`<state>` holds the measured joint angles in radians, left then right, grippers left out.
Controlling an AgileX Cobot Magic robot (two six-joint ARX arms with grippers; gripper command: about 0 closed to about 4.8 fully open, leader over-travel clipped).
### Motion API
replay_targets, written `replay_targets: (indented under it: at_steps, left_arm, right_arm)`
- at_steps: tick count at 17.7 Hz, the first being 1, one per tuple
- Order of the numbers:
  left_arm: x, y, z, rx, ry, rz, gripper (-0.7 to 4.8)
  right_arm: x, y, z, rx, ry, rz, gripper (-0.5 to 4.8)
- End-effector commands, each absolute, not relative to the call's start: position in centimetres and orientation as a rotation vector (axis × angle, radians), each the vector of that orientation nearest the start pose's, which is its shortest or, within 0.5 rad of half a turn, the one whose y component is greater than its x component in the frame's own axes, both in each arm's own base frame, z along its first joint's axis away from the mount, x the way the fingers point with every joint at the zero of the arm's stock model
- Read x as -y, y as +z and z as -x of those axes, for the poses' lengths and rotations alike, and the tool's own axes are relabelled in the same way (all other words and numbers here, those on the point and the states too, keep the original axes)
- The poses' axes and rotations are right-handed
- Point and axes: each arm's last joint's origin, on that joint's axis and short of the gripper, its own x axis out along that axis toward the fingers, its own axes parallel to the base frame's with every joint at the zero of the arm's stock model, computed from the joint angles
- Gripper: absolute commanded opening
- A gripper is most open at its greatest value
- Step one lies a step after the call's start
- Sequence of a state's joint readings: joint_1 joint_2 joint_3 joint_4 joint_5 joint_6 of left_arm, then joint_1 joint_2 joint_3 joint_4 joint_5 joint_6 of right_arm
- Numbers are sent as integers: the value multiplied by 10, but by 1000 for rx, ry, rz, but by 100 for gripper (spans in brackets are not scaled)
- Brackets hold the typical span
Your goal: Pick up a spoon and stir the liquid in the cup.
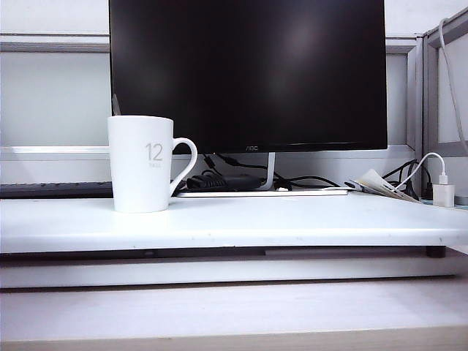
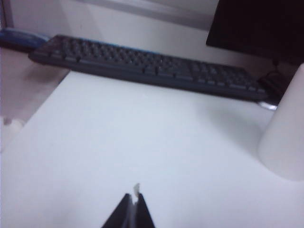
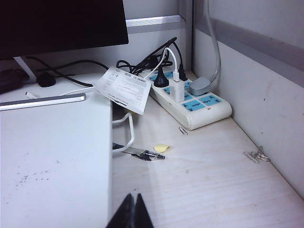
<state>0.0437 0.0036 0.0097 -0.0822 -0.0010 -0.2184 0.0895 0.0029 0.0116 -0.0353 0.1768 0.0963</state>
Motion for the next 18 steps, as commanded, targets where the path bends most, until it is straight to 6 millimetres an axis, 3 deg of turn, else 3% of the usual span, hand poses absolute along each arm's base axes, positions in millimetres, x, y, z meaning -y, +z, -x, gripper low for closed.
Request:
replay_targets:
  at_steps: [1,18]
  left_arm:
    - [-4,168,-97,17,39,216,21]
    - [-4,167,-97,11,40,217,21]
  right_arm:
    - [-4,163,-97,-13,-91,-96,0]
    - [-4,163,-97,-13,-91,-96,0]
